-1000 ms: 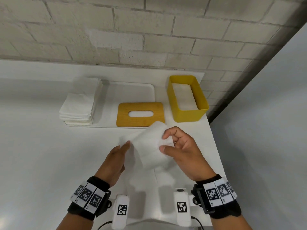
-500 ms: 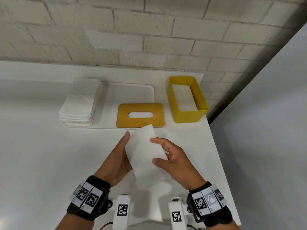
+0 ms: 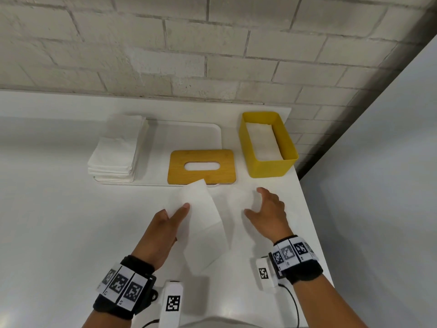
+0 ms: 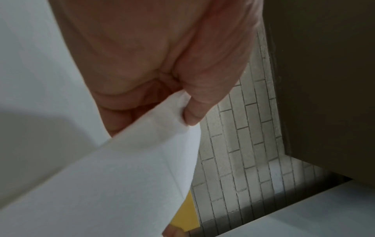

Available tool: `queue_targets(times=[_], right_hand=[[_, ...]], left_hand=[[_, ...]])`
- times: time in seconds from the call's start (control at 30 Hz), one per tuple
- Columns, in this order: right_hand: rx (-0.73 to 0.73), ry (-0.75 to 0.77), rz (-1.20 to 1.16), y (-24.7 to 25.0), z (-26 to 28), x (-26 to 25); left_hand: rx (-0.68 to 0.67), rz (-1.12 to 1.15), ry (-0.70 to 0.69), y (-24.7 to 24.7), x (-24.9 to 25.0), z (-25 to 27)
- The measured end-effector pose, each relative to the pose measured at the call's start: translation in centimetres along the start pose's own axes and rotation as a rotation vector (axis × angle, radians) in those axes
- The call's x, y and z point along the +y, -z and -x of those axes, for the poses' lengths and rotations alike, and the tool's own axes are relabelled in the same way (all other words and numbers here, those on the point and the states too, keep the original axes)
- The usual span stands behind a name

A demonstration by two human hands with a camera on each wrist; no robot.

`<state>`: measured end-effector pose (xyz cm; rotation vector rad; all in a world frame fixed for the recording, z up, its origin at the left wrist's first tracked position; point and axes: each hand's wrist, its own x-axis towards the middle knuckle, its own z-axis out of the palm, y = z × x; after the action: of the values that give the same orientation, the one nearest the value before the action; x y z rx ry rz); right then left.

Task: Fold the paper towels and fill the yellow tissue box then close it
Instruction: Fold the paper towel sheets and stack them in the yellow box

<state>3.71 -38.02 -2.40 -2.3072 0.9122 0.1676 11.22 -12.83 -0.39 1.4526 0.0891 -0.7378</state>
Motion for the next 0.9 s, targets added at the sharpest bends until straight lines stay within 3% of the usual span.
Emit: queue_targets(times=[0.1, 0.33, 0.4, 0.63, 0.77, 0.9], right_hand=[[-0.011, -0.011, 0.24, -0.7, -0.3, 0.8], [-0.046, -0.107, 0.187, -0.4, 0.0, 1.1], [-0.049, -0.08, 0.054, -0.1, -0.2, 1.6], [-0.163, 0.089, -0.81, 3.7, 2.2, -0.4], [-0.306, 0.258, -1.03, 5.3, 4.5, -2.9], [-0.386, 0.338, -1.02, 4.5, 5.9, -4.9]], left_hand=[[0.01, -0.032, -0.029, 0.2, 0.1, 0.1], [0.08, -0.023, -0.04, -0.2, 0.1, 0.0], [0.092, -0.02, -0.027, -0.1, 0.2, -0.1], [0.082, -0.014, -0.013, -0.3, 0.5, 0.0], [0.089, -0.009, -0.04, -0.9, 1.0, -0.2], [0.049, 0.047, -0.061, -1.9, 1.8, -0.2]])
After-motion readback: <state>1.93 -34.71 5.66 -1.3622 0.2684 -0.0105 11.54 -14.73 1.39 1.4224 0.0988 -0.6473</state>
